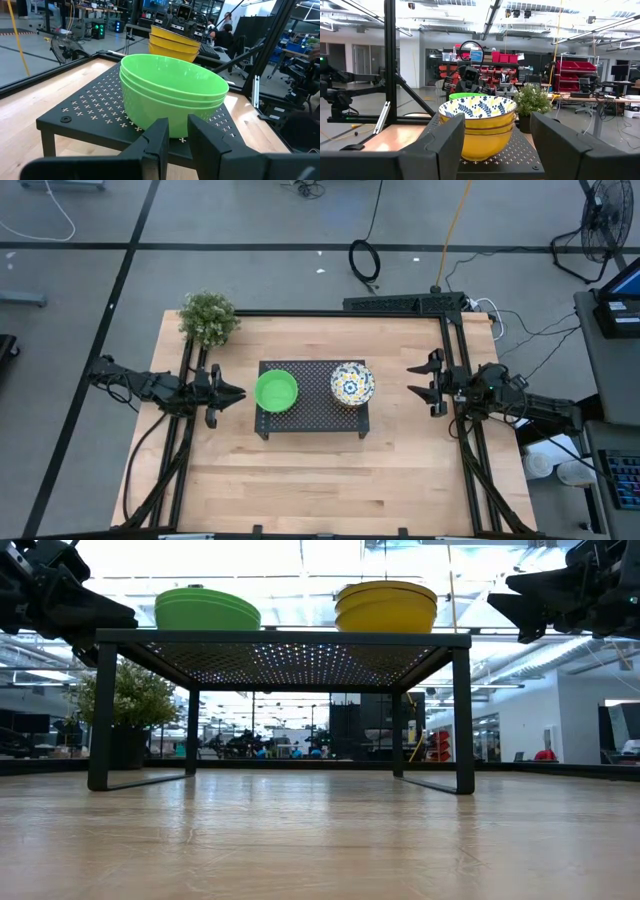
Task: Pick & Place Mini bowls
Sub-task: Return to Home Position
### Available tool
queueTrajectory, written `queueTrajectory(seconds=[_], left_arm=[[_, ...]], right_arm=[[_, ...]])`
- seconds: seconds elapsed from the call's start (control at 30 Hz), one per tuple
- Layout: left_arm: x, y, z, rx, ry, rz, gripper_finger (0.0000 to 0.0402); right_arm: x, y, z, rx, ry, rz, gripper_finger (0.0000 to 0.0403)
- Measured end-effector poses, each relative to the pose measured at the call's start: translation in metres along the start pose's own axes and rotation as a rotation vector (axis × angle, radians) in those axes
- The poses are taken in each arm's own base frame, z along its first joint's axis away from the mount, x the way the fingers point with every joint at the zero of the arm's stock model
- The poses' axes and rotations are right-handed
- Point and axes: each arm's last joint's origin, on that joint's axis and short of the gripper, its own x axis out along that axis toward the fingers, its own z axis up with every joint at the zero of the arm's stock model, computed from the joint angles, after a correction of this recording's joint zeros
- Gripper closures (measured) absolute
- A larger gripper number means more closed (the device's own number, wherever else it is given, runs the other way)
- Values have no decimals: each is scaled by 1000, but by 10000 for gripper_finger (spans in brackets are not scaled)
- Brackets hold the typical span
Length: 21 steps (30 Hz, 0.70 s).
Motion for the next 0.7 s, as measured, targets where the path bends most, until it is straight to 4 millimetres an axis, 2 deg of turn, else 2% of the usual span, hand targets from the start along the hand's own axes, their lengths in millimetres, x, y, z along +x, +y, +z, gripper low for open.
queueTrajectory(seconds=[0.7], left_arm=[[0,0,0,0,0,0,328]], right_arm=[[0,0,0,0,0,0,186]])
